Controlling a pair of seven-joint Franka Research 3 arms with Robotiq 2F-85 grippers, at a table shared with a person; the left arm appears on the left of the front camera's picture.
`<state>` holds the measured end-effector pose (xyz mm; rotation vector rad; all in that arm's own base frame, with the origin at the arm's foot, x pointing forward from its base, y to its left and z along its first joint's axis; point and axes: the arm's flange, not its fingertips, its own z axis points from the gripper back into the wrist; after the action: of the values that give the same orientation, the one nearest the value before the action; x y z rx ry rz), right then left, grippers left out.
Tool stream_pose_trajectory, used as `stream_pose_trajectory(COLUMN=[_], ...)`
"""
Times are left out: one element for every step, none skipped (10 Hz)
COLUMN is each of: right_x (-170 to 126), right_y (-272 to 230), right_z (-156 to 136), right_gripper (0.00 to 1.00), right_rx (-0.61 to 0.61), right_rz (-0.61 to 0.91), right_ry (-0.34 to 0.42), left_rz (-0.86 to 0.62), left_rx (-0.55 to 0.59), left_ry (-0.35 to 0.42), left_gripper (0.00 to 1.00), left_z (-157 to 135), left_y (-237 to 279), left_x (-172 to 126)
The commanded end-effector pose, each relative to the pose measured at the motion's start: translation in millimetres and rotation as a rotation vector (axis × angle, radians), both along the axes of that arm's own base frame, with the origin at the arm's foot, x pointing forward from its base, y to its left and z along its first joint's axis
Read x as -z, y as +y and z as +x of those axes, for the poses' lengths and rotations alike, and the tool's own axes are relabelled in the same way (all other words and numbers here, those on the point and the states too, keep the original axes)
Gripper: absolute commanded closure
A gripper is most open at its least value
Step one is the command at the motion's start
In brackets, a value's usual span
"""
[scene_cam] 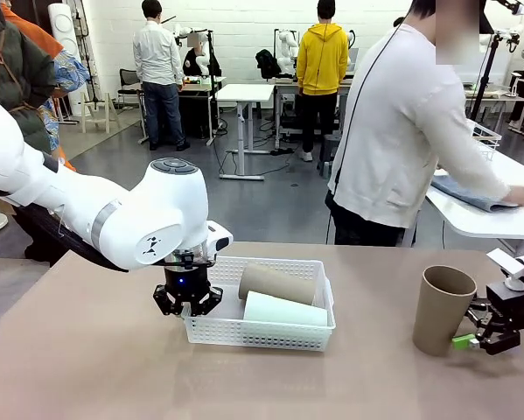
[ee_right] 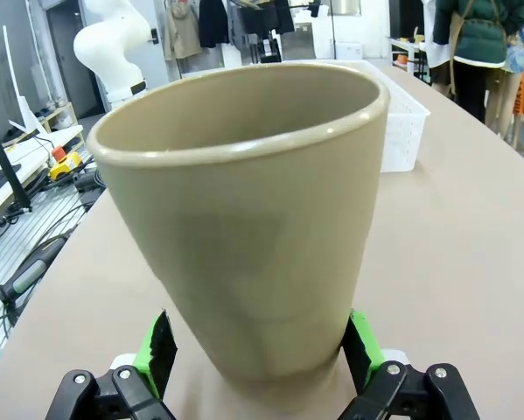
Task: Clean and organize the cups into the basket.
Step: Pick up the Reusable plastic cup from the right side of the table and stack it inside the Organizing basket in the center of the table.
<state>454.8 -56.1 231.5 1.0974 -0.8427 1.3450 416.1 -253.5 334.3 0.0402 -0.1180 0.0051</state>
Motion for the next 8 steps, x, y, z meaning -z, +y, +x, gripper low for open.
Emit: stream_pose_trajectory(right_x=[5, 4, 4, 5, 5, 7, 8, 7], right_y=[15, 22, 27, 31, 34, 35, 33, 33], right_z=[10, 11, 12, 13, 13, 14, 13, 13], right_gripper=[0.00, 0.00, 0.00, 0.00, 0.00, 0.00, 0.59, 0.59], right_rx=[-0.004, -0.020, -0.031, -0.044, -0.054, -0.085, -0.098, -0.093], right_rz=[0.023, 0.028, 0.032, 0.039, 0.037, 0.033, 0.037, 0.041], right_ry=[-0.030, -0.033, -0.034, -0.038, -0.039, -0.051, -0.057, -0.056], left_rz=[-0.001, -0.001, -0.001, -0.001, -0.001, -0.001, -0.001, -0.001], left_rx=[0.000, 0.000, 0.000, 0.000, 0.000, 0.000, 0.000, 0.000], left_ry=[-0.005, -0.005, -0.005, -0.005, -0.005, -0.005, -0.005, -0.005], left_gripper=[1.00, 1.00, 1.00, 1.00, 1.00, 1.00, 1.00, 1.00], left_z=[0, 0, 0, 0, 0, 0, 0, 0], left_y=[-2, -2, -2, -2, -2, -2, -2, -2], left_x=[-2, -2, -2, -2, -2, -2, -2, -2])
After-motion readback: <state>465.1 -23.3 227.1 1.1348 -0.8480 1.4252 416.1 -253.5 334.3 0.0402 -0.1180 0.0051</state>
